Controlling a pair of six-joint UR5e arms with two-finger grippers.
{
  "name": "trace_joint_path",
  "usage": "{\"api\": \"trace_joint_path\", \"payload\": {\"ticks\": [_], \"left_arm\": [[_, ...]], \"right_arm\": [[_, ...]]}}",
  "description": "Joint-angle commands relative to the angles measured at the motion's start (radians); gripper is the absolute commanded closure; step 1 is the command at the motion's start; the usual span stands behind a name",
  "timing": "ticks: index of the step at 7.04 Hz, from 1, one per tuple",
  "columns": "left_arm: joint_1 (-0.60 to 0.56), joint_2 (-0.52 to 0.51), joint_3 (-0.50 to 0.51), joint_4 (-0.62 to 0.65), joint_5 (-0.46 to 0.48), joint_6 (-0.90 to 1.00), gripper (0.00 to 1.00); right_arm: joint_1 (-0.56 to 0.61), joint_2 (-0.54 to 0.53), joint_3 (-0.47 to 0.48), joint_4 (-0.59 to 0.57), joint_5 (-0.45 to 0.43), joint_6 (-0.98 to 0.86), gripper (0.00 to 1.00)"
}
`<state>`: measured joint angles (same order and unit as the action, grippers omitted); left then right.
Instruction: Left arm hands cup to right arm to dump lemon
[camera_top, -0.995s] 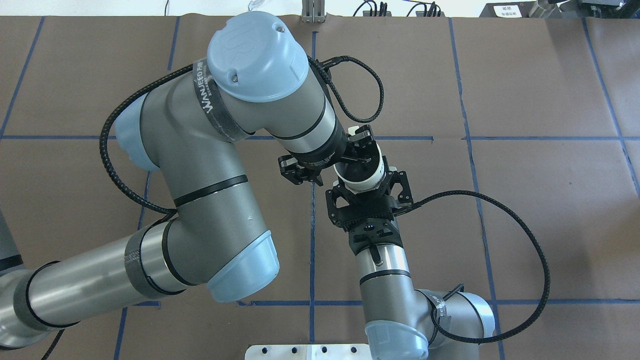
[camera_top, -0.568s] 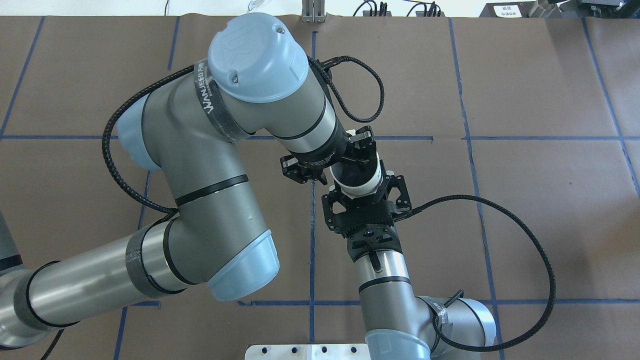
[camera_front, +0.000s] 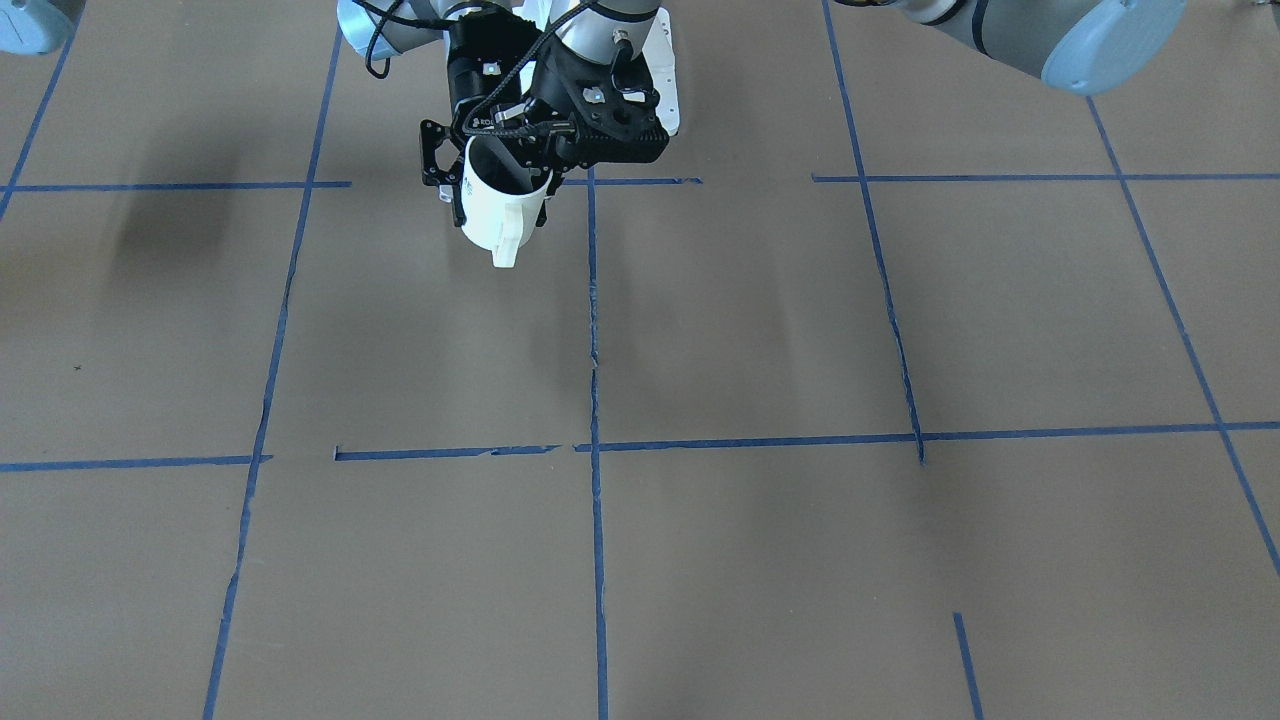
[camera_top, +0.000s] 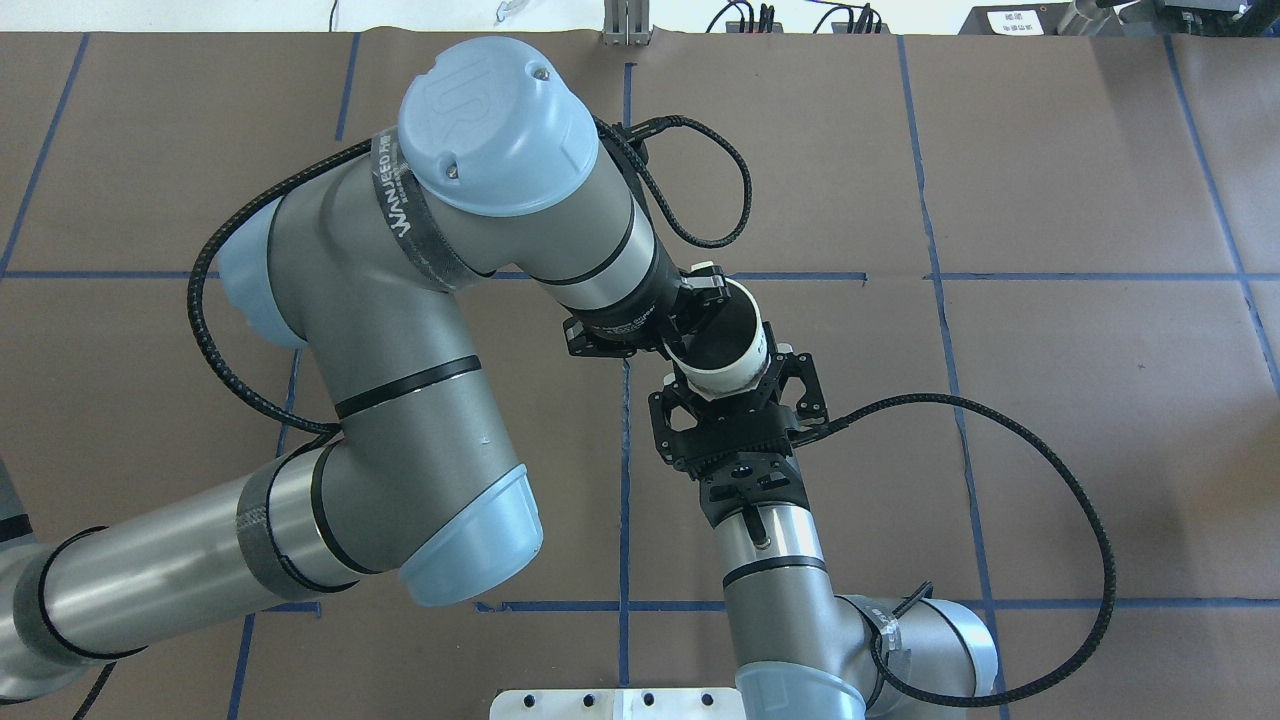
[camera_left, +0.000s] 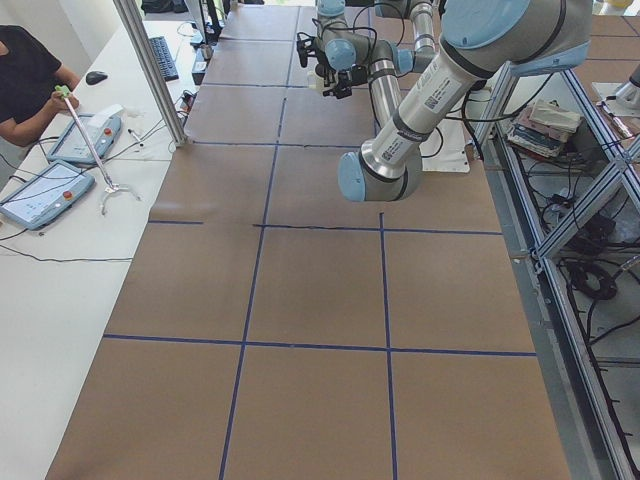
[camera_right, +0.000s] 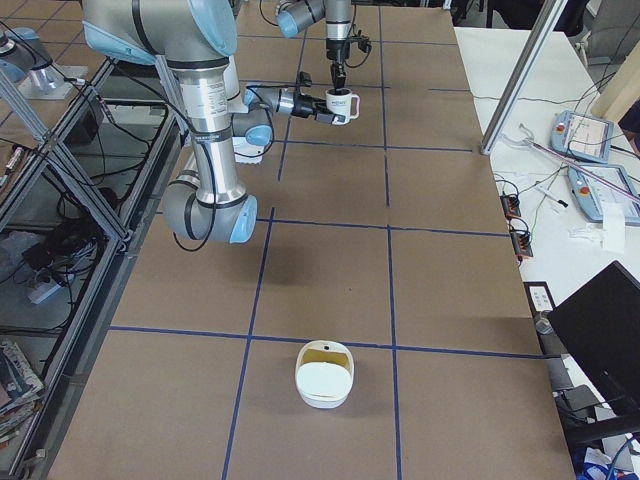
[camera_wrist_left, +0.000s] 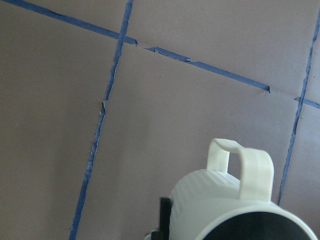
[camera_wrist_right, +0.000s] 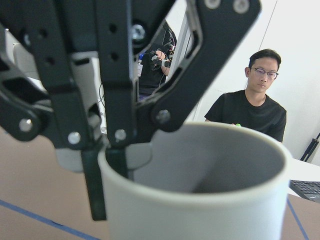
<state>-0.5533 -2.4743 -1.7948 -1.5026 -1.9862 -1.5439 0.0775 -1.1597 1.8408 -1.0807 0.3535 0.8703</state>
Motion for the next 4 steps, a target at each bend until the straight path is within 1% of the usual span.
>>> {"api": "trace_joint_path", "payload": {"ticks": [1,3,4], "left_arm": [[0.0,-0.002,-0.003,0.008,0.024,-0.008,1.0],[0.0,0.001,-0.017,0.01,0.024,-0.008,1.0],[-0.003,0.003,-0.04,0.015,0.024,-0.008,1.0]], "right_arm": [[-0.028,-0.002,-0.008,0.001,-0.004,0.001,0.0],[-0.042,-0.035,-0.018,-0.001,-0.005,0.001,0.0],[-0.042,-0.037,-0.044,0.007,-0.004,0.001,0.0]]}}
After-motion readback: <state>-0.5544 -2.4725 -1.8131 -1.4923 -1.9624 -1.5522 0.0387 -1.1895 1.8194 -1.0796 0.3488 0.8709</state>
